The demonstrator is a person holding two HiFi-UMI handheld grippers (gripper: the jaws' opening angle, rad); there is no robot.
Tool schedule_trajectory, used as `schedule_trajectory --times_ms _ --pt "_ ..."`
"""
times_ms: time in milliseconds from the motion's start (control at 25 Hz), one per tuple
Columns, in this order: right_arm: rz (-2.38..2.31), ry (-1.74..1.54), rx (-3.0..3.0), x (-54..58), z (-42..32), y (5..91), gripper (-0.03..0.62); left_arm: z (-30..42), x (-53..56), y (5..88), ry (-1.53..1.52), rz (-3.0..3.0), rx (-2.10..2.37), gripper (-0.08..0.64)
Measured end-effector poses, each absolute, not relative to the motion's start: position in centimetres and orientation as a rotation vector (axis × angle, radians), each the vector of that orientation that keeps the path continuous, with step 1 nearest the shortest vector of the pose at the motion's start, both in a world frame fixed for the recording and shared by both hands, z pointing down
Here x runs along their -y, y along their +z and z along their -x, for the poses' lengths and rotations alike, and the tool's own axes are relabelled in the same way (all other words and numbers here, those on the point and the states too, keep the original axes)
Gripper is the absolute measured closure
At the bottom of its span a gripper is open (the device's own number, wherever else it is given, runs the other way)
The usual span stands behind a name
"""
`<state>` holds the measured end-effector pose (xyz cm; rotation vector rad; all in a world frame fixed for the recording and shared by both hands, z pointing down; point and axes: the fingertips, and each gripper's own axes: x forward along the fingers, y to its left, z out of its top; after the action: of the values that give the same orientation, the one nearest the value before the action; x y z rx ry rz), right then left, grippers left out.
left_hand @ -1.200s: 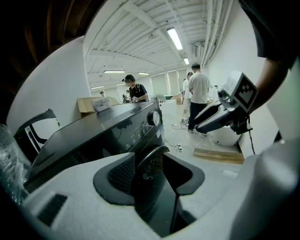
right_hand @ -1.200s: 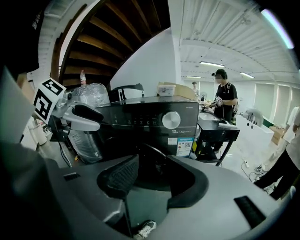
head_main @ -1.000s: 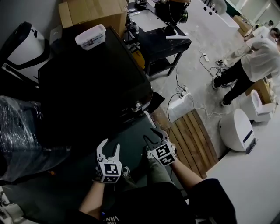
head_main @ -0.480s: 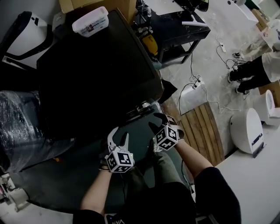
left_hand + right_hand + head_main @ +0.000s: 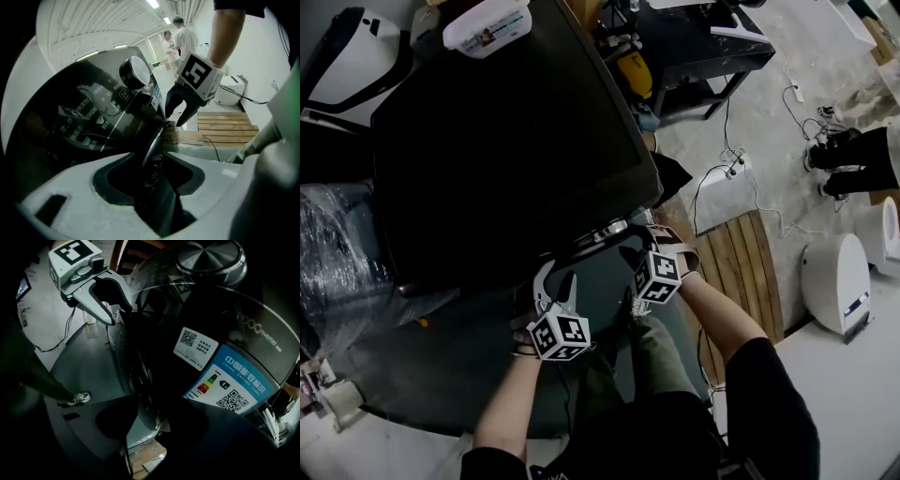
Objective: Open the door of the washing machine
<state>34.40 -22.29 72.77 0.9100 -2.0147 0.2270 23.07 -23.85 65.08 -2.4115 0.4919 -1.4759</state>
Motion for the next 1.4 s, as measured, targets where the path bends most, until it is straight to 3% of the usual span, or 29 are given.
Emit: schedule_trajectory --times_ms 360,1240,1400 --pt "-0.78 0.127 2.035 22.9 -32.8 74.7 0.453 -23.8 24.7 66.0 -1.477 2.405 -0.489 0.368" --pt "-0.979 0.253 1.938 22.9 -32.6 74.0 0.445 -23.7 24.3 64.9 -1.337 2.52 -0.433 0.414" --pt "-0.825 0.29 1.993 16.2 -30.7 75.9 0.475 -22.4 19.1 66.2 -1.395 2.539 -0.207 0.413"
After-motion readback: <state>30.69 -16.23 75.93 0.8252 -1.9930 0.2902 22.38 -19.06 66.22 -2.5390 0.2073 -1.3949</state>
